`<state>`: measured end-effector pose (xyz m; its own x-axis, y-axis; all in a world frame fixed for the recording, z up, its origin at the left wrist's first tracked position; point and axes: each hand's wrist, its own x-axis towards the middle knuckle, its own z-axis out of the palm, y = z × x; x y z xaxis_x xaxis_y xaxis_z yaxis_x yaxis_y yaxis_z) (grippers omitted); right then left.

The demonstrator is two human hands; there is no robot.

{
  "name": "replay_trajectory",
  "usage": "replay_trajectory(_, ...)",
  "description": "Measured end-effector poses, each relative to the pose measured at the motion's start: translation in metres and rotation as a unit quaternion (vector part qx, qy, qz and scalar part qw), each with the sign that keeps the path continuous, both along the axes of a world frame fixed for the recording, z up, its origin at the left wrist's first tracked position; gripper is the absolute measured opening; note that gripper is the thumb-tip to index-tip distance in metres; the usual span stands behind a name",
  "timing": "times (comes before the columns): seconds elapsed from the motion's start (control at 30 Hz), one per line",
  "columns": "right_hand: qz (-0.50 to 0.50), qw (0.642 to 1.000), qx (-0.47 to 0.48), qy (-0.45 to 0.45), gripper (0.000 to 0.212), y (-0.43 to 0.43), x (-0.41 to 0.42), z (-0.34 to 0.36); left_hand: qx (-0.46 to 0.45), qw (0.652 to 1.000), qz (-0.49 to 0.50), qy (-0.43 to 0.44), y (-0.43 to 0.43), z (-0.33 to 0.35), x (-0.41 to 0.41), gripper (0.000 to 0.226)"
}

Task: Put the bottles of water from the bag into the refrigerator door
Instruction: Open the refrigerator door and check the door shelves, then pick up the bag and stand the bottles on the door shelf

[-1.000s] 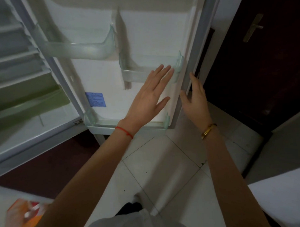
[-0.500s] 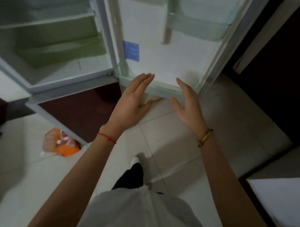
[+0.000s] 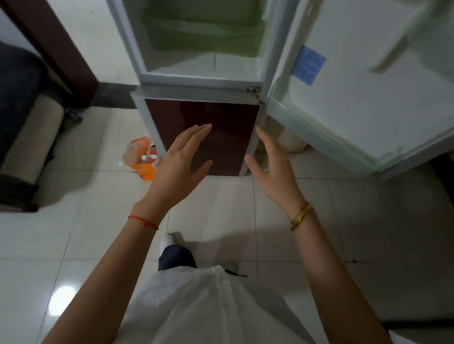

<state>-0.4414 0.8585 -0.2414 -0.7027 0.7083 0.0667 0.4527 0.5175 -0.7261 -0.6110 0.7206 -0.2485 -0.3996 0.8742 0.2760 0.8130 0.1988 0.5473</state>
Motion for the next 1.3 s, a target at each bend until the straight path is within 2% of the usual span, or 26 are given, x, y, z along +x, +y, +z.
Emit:
replay_trajectory(0.37, 0.097, 0.989, -0.096, -0.051, 0.061, -0.063, -0.150, -0.043, -0.056, 0.990, 0.118, -0.047, -0.098, -0.042, -0.123, 0.065)
replay_trajectory(0.87, 0.113, 0.971, -0.170, -0.128, 0.057, -0.106, -0.349, -0.106, -0.096, 0.957, 0.218, -0.165, -0.164, -0.106, -0.301, 0.057)
replay_trajectory(1.07, 0.141, 0.962, -0.151, -0.181, 0.051, -0.091, -0.425, -0.148, -0.132, 0.917, 0.290, -0.241, -0.153, -0.149, -0.369, 0.056)
replay_trajectory(1.3, 0.165, 0.947, -0.171, -0.217, 0.047, -0.056, -0.526, -0.216, -0.151, 0.875, 0.341, -0.309, -0.122, -0.209, -0.455, 0.056)
